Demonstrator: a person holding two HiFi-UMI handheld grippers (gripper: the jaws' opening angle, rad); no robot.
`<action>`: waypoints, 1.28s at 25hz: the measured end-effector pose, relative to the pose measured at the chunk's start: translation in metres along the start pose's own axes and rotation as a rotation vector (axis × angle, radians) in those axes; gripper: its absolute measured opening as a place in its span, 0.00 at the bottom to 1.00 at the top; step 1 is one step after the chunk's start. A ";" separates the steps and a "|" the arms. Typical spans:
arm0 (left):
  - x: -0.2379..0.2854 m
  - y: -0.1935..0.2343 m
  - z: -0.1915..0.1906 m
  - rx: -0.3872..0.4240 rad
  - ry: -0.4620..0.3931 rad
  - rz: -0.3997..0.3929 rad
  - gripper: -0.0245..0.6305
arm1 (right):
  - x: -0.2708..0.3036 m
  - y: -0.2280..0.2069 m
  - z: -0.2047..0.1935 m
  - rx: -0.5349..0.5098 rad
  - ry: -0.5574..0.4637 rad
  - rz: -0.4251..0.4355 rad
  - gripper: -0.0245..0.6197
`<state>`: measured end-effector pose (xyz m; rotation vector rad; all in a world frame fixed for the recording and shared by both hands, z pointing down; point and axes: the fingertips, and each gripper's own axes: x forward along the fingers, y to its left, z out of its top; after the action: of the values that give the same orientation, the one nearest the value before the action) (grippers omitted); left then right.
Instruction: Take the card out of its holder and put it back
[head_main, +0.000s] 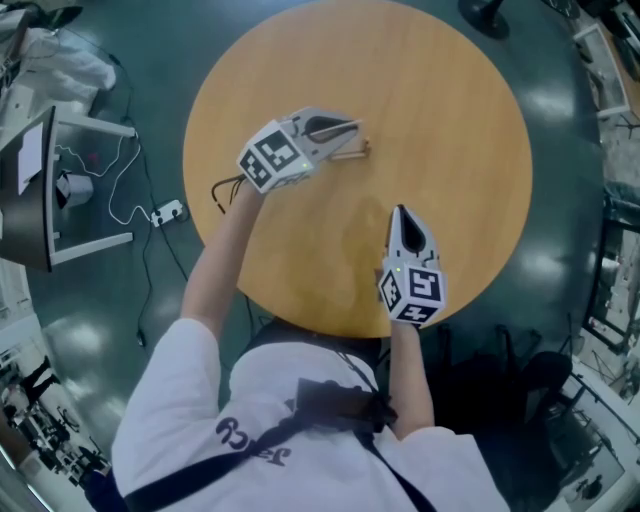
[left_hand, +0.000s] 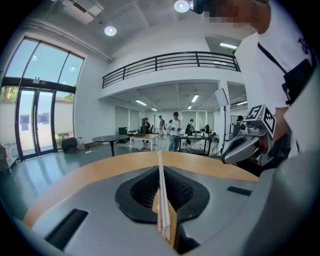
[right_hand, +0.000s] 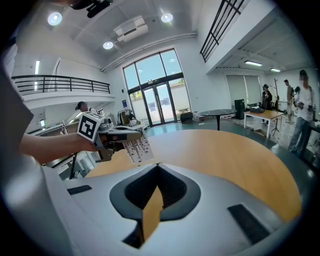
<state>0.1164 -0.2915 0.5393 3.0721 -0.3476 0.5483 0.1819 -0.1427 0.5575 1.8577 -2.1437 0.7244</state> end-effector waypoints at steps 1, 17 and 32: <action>0.002 -0.002 0.001 0.001 -0.004 -0.008 0.08 | 0.000 0.000 0.000 0.000 0.001 0.000 0.05; 0.021 -0.009 -0.004 -0.001 0.008 -0.070 0.08 | 0.003 -0.012 -0.005 0.026 0.014 -0.028 0.05; 0.030 -0.010 -0.009 -0.003 0.009 -0.105 0.08 | 0.003 -0.013 -0.011 0.039 0.025 -0.029 0.05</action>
<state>0.1429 -0.2880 0.5585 3.0619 -0.1851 0.5575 0.1920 -0.1410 0.5715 1.8842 -2.0980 0.7841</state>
